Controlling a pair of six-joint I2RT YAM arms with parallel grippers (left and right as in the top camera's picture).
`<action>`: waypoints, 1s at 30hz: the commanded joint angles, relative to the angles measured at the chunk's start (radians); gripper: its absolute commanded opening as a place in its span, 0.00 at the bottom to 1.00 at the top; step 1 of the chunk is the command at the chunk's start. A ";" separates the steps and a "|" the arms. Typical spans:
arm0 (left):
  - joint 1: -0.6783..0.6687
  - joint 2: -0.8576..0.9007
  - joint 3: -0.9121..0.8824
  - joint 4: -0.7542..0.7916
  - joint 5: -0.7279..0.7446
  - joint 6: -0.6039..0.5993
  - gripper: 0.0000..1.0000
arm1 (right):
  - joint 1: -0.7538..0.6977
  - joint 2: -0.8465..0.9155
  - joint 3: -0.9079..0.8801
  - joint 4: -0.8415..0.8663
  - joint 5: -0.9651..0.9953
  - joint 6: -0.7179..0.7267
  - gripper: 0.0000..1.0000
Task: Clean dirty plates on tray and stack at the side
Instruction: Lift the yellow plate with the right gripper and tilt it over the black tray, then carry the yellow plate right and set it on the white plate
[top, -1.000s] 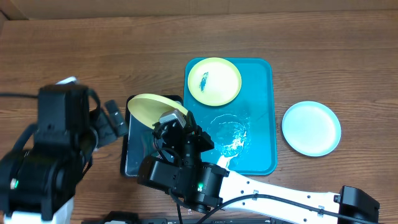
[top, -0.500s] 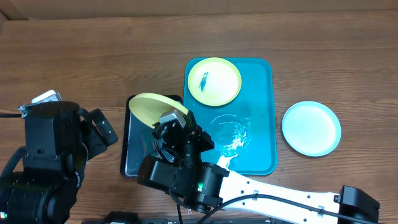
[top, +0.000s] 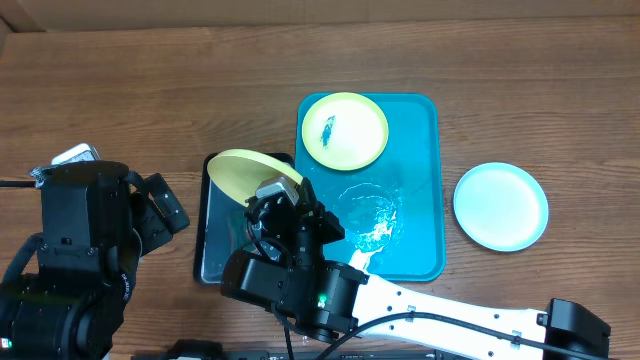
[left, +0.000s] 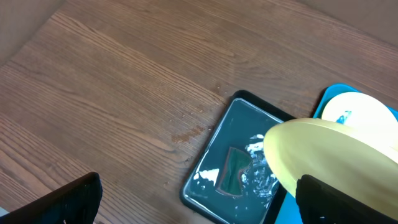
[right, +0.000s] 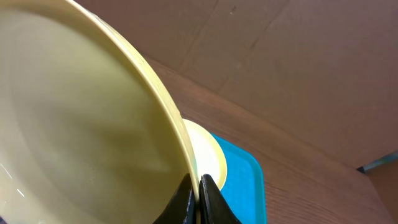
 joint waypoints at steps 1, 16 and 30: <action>0.003 0.000 0.010 -0.002 -0.023 -0.016 1.00 | 0.006 -0.007 0.013 0.003 0.025 0.003 0.04; 0.003 0.000 0.010 -0.002 -0.023 -0.016 1.00 | -0.003 -0.007 0.013 0.003 -0.007 0.071 0.04; 0.003 0.000 0.010 -0.002 -0.023 -0.016 1.00 | -0.629 -0.057 0.026 -0.027 -1.344 0.380 0.04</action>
